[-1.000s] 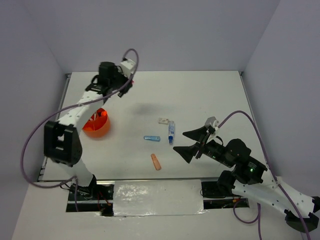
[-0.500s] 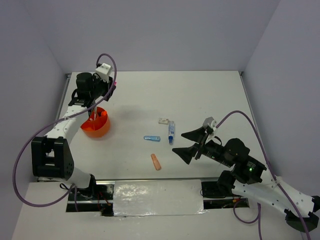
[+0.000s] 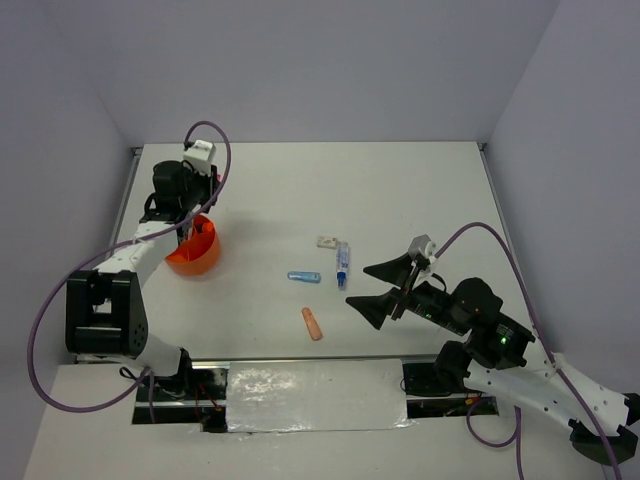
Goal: Sort the stationery into containers
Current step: Place the pen in the storage box.
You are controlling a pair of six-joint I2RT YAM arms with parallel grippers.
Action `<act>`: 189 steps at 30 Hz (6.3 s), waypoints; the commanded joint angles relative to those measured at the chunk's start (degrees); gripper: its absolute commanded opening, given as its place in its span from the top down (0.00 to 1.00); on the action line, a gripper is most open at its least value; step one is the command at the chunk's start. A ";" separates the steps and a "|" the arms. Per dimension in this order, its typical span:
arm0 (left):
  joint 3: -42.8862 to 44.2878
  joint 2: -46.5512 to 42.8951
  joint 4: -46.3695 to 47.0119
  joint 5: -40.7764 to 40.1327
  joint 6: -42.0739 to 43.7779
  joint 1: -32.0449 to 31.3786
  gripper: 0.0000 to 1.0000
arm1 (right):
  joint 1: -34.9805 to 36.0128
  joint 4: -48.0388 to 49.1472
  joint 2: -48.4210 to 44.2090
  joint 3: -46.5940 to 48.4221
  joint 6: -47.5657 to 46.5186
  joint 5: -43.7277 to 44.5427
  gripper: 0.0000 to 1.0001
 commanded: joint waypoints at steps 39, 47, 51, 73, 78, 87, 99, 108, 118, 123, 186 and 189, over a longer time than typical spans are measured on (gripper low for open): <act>-8.73 -4.31 9.12 -12.05 -3.00 0.38 0.89 | -0.23 0.41 0.48 1.19 -1.81 -0.87 0.09; -10.04 -5.10 10.18 -13.71 -3.44 0.47 0.81 | -0.23 0.50 0.83 1.28 -1.90 -0.96 0.09; -10.40 -4.40 10.18 -14.07 -3.35 0.38 0.81 | -0.32 0.50 0.92 1.28 -2.07 -0.87 0.09; -11.80 -4.31 10.97 -16.97 -3.35 -0.06 0.70 | -0.14 0.67 1.36 1.45 -2.42 -0.61 0.09; -11.98 -4.39 11.23 -17.40 -3.44 -0.15 0.67 | -0.23 0.58 1.27 1.28 -2.34 -0.52 0.09; -12.42 -3.87 11.32 -18.63 -3.00 -0.59 0.60 | -0.23 0.58 1.18 1.19 -2.34 -0.43 0.09; -12.77 -3.60 11.67 -18.55 -3.35 -0.76 0.52 | -0.32 0.58 0.74 1.10 -2.34 -0.17 0.09; -13.03 -3.52 11.94 -19.07 -3.35 -0.85 0.45 | -0.23 0.41 0.83 1.10 -2.34 -0.08 0.09; -11.28 -6.50 10.79 -16.09 -3.35 -0.76 0.38 | -0.23 0.85 1.36 1.10 -2.25 -0.35 0.09; -12.07 -5.98 10.88 -16.17 -2.65 -0.85 0.49 | -0.23 0.76 1.36 1.10 -2.16 -0.43 0.09; -11.72 -8.17 11.41 -17.41 -1.95 -2.87 0.67 | -0.32 0.41 -0.31 0.75 -2.07 -1.22 0.09; -11.37 -7.39 11.67 -16.97 -2.56 -2.87 0.67 | -0.14 0.50 -0.40 0.57 -2.07 -1.22 0.09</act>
